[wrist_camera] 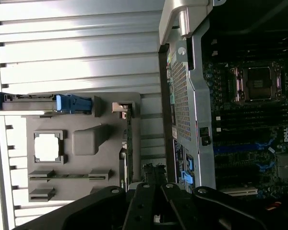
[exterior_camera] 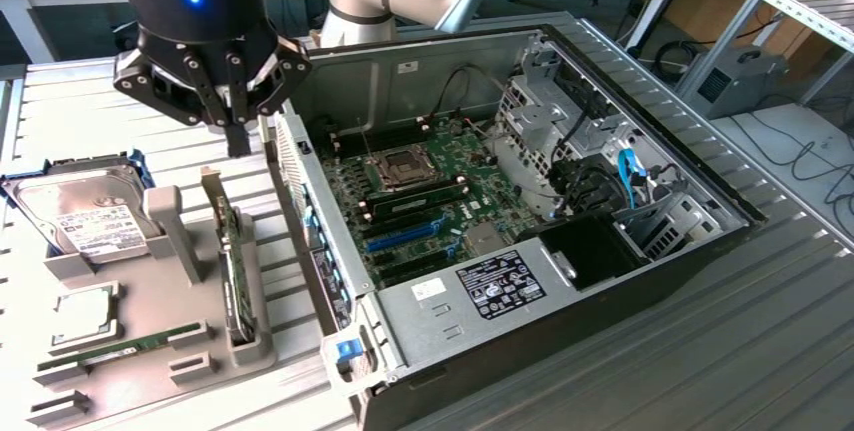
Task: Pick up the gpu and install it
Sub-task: 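Reach for the gpu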
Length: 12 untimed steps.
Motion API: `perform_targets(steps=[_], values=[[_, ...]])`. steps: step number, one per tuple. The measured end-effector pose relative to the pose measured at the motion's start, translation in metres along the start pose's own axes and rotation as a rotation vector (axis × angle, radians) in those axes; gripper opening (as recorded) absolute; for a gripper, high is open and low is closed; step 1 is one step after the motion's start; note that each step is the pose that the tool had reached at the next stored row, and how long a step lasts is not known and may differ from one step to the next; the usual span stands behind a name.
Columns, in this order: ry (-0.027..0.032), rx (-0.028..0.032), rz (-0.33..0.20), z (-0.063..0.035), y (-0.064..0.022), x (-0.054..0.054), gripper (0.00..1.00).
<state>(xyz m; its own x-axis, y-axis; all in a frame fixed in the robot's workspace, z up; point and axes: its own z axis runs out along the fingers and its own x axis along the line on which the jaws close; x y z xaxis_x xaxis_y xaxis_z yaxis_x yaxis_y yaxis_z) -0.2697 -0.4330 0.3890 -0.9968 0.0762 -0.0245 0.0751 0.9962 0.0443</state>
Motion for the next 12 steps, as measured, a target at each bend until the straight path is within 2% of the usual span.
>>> perform_targets(steps=[12], values=[[-0.0001, 0.0005, 0.000, 0.0003, -0.0045, -0.0002, 0.11]])
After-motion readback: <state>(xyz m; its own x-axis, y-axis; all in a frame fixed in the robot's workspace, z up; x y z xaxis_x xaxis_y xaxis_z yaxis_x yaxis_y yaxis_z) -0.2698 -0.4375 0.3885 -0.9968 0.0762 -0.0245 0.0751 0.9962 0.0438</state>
